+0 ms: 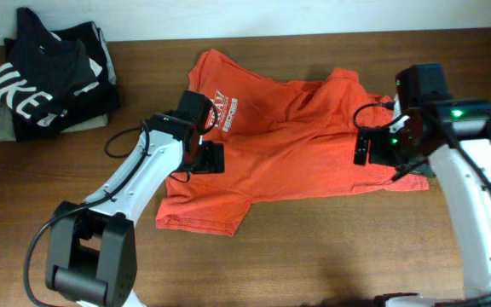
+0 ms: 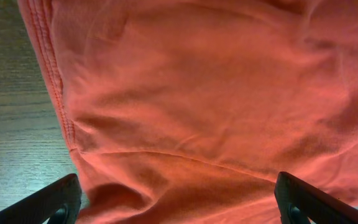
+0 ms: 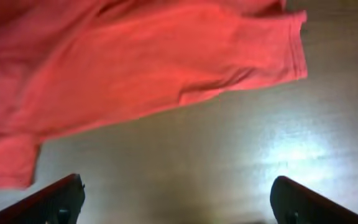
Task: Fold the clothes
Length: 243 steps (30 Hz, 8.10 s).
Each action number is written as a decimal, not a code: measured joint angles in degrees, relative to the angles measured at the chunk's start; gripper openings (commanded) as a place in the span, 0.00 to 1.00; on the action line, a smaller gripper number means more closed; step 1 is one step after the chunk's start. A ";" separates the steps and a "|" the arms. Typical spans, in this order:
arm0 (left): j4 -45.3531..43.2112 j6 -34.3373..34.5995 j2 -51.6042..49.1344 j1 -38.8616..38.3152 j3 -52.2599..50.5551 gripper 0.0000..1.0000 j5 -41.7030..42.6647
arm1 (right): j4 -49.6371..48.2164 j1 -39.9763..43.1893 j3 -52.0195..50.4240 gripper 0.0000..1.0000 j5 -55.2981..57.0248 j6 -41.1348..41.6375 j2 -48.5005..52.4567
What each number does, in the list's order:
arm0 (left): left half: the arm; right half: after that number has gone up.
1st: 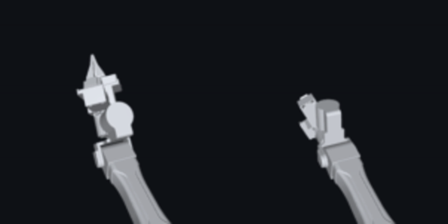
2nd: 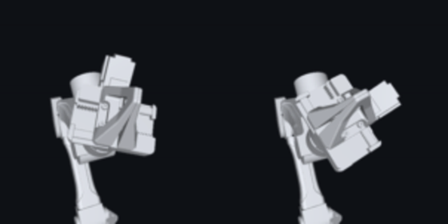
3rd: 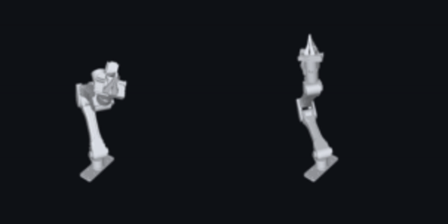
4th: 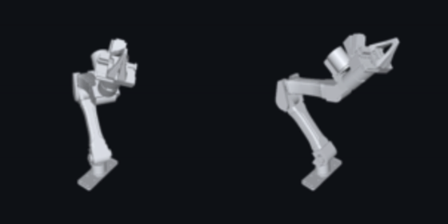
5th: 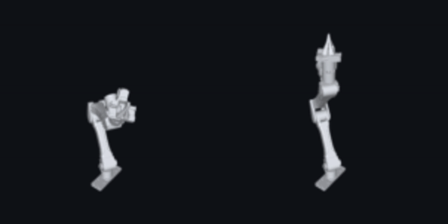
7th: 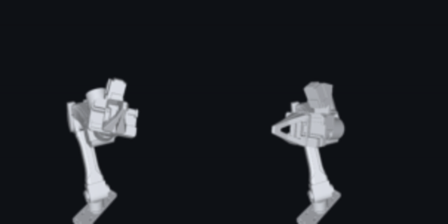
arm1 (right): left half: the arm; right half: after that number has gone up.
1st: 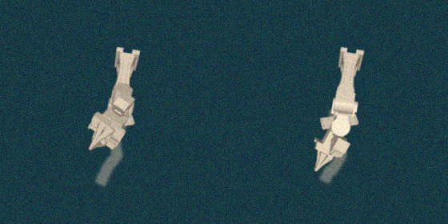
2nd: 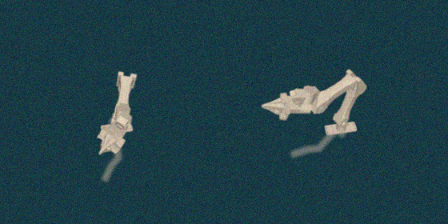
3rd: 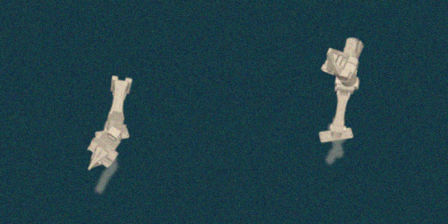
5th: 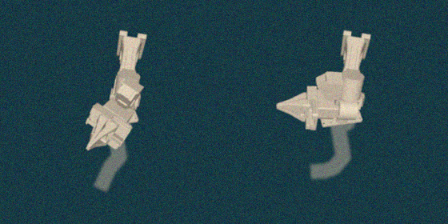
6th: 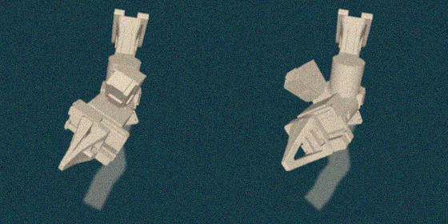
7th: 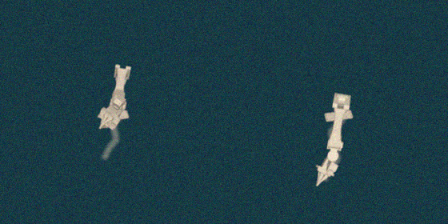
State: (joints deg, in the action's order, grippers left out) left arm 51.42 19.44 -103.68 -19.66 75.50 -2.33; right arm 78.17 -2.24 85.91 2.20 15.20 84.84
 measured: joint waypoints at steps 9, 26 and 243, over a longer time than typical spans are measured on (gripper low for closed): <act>1.27 0.00 0.00 0.00 0.00 0.99 0.00 | -14.97 15.08 -5.99 0.99 5.03 13.07 9.90; 0.57 0.00 0.00 0.00 0.00 0.99 0.00 | -24.24 30.27 -12.31 0.80 -0.37 14.58 24.98; 20.39 1.25 37.77 11.52 -23.34 0.01 16.65 | -32.44 38.16 -34.23 0.04 -7.93 12.72 12.50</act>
State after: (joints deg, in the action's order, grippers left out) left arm 71.81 20.69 -65.91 -8.14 52.16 14.33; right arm 45.74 35.92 51.68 -5.74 27.92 97.34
